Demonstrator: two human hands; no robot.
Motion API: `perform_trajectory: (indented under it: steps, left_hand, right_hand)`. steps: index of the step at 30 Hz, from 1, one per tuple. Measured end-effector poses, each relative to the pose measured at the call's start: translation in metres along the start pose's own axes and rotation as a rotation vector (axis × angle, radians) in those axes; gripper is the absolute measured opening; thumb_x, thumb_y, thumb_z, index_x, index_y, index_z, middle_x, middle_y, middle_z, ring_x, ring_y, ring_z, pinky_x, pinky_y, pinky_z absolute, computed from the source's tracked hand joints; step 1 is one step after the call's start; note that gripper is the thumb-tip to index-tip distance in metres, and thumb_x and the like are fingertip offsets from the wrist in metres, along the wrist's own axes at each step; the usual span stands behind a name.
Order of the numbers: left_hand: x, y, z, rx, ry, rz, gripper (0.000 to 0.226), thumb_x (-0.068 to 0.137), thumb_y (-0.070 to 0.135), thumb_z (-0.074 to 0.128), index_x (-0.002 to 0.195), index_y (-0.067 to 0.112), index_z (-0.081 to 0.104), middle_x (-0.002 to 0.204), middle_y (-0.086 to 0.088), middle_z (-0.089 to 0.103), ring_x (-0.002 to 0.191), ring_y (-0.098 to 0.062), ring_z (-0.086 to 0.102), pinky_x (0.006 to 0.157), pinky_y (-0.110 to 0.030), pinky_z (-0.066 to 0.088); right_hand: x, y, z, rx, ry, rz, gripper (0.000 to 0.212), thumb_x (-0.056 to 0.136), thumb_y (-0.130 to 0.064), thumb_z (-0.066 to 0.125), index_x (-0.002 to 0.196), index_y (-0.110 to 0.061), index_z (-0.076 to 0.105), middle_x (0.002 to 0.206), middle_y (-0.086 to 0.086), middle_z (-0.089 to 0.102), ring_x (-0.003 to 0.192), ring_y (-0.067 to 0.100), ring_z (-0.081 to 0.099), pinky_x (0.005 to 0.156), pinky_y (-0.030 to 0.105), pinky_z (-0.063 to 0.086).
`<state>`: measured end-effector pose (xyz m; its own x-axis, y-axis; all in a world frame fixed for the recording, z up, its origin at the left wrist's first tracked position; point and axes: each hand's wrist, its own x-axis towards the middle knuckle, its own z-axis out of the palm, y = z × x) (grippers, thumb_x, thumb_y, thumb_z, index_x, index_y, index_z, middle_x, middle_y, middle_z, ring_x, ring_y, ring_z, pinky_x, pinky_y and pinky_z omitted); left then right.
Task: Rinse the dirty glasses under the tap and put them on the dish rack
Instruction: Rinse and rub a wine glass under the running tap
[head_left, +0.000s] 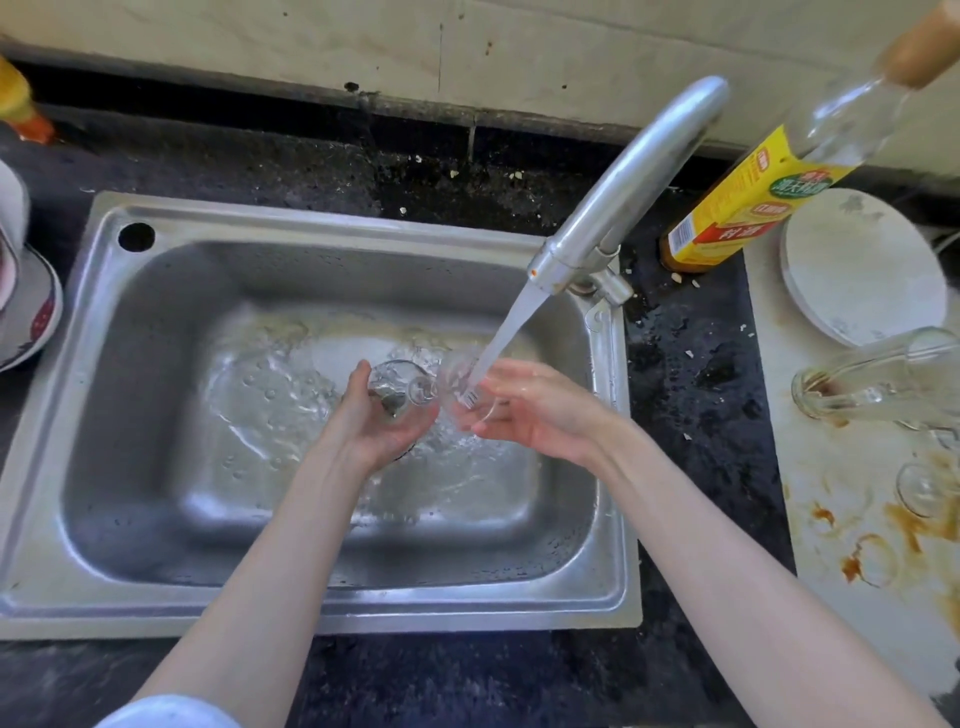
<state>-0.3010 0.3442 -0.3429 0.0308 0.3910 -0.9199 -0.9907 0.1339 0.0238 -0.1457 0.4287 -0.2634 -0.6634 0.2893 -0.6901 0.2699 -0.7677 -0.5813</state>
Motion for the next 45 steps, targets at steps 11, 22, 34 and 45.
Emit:
perform_trajectory:
  steps: [11,22,34,45]
  left_hand:
    - [-0.003,-0.012,0.002,-0.026,0.056,-0.002,0.069,0.088,0.054,0.051,0.134,0.005,0.036,0.108,-0.025,0.053,0.072,-0.035,0.063,0.047,-0.04,0.054]
    - [-0.011,-0.007,0.007,0.19,0.018,0.439,0.073,0.09,0.045,0.052,0.144,0.01,0.017,0.13,-0.019,0.043,0.099,-0.027,0.059,0.073,-0.035,0.053]
    - [-0.055,-0.011,0.024,0.784,-0.041,0.873,0.092,0.064,0.066,0.068,0.136,0.021,0.033,0.117,-0.002,0.06,0.105,-0.016,0.06,0.101,-0.045,0.041]
    - [-0.075,-0.035,0.031,1.418,-0.244,0.85,0.067,0.064,0.03,0.083,0.117,0.03,0.043,0.11,0.012,0.059,0.093,-0.007,0.063,0.083,-0.021,0.049]
  right_hand:
    - [-0.001,0.01,0.013,0.112,-0.02,-0.08,0.012,0.085,0.001,0.059,0.092,-0.008,0.058,0.065,0.005,0.062,0.052,0.011,0.056,0.046,0.014,0.044]
    - [0.0,0.03,-0.006,0.097,0.142,-0.007,0.025,0.079,-0.037,0.064,0.091,-0.018,0.054,0.065,0.0,0.051,0.054,0.011,0.044,0.053,0.021,0.037]
    - [0.009,0.025,0.016,-0.83,0.186,-0.156,0.016,0.093,-0.021,0.057,0.081,-0.014,0.066,0.074,-0.005,0.066,0.064,0.002,0.058,0.065,0.019,0.046]
    - [-0.007,0.049,-0.019,-0.701,0.355,-0.197,0.013,0.084,-0.011,0.068,0.095,-0.011,0.075,0.086,-0.002,0.071,0.076,0.002,0.062,0.073,0.011,0.045]
